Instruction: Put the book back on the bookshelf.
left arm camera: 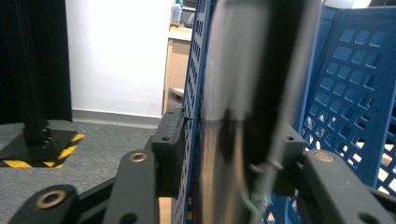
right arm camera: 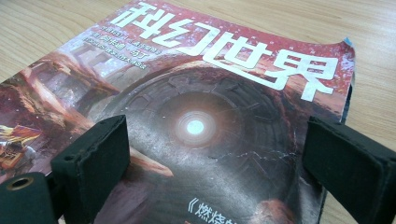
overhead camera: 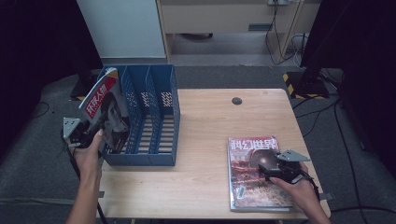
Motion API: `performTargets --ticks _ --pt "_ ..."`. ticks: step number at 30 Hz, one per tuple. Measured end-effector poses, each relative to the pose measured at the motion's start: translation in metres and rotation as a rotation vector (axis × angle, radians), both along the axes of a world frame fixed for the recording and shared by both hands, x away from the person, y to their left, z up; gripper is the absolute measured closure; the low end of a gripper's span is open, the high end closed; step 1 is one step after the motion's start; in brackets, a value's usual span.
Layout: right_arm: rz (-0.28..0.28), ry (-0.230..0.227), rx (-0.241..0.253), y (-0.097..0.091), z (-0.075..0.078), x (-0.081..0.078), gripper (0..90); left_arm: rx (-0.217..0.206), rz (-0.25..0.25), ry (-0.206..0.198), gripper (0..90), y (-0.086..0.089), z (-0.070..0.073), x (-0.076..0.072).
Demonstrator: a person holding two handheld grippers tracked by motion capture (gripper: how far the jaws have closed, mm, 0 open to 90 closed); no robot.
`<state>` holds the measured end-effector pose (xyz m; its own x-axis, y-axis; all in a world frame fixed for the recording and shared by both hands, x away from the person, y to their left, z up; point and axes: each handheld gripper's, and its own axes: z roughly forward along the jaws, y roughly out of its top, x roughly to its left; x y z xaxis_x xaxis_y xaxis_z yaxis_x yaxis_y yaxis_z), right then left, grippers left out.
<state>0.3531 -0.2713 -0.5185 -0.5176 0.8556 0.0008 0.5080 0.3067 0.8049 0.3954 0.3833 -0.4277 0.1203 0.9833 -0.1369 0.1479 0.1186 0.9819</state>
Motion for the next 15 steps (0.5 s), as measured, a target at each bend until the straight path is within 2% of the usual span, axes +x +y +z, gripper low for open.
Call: performTargets --ticks 3,8,12,15 --pt "-0.002 0.003 0.002 0.000 0.000 0.000 7.9 0.018 -0.007 0.016 50.2 -0.003 0.000 -0.005" --pt "0.001 0.002 -0.003 0.000 0.000 0.000 7.9 0.018 -0.008 0.042 42.5 -0.004 -0.002 -0.015" --pt "-0.001 0.004 -0.001 0.000 0.000 0.000 7.9 0.038 -0.009 0.067 37.7 -0.005 -0.007 -0.022" --pt "-0.001 0.004 -0.001 0.000 0.000 0.000 7.9 0.040 -0.009 0.068 36.9 -0.005 -0.010 -0.028"
